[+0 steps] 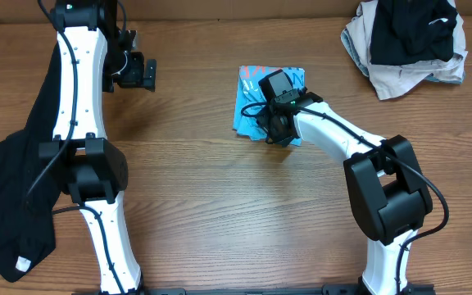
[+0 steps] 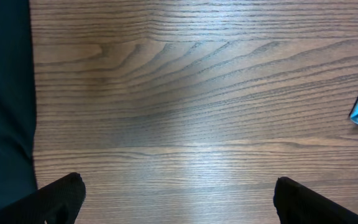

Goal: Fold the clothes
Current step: 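Grasp the folded T-shirt bundle with the right gripper and lift it, then carry the bundle to the clothes box at top right and release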

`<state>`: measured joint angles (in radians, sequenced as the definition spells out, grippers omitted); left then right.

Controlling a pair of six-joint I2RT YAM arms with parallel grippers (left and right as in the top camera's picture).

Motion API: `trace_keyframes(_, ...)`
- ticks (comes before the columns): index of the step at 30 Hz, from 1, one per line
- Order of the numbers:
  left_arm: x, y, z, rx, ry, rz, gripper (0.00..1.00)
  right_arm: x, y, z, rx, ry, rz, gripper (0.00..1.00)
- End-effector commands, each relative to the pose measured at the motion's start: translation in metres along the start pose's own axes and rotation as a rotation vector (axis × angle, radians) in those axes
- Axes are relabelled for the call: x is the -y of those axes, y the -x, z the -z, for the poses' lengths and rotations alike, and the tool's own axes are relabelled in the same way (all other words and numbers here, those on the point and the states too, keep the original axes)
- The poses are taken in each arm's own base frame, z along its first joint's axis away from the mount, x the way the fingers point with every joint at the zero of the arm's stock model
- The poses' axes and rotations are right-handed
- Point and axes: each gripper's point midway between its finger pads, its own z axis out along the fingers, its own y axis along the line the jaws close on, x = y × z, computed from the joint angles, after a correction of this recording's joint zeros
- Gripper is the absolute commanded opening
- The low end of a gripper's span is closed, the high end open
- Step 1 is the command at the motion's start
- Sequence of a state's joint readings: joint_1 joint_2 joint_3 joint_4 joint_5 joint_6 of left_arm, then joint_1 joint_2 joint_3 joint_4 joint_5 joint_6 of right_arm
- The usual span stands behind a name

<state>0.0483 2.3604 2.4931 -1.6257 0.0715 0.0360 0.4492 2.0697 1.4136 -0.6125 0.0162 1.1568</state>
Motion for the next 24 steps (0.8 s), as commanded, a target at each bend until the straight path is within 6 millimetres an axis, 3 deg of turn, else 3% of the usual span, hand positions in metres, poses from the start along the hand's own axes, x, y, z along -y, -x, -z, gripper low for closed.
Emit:
trace_keyframes(1, 0.0, 0.0, -0.005, -0.01, -0.007, -0.018, 1.0, -0.011, -0.002, -0.001, -0.084, 0.081, 0.226, 0.24)
trace_keyframes(2, 0.0, 0.0, -0.005, -0.011, -0.007, -0.018, 1.0, -0.015, 0.001, 0.003, -0.109, 0.115, 0.262, 0.09)
trace_keyframes(3, 0.0, 0.0, -0.005, -0.01, -0.008, -0.018, 1.0, -0.017, 0.006, 0.008, -0.125, 0.139, 0.282, 0.04)
trace_keyframes(8, 0.0, 0.0, -0.005, -0.01, -0.008, -0.018, 1.0, -0.014, 0.04, 0.04, -0.154, 0.225, 0.355, 0.04)
trace_keyframes(14, 0.0, 0.0, -0.005, -0.009, -0.008, -0.018, 1.0, -0.003, 0.087, 0.105, -0.063, 0.256, 0.445, 0.04)
trace_keyframes(18, 0.0, 0.0, -0.005, -0.009, -0.008, -0.018, 1.0, -0.011, 0.101, 0.15, 0.006, 0.292, 0.524, 0.04)
trace_keyframes(24, 0.0, -0.001, -0.005, -0.013, -0.008, -0.018, 1.0, -0.033, 0.113, 0.194, 0.091, 0.353, 0.576, 0.04)
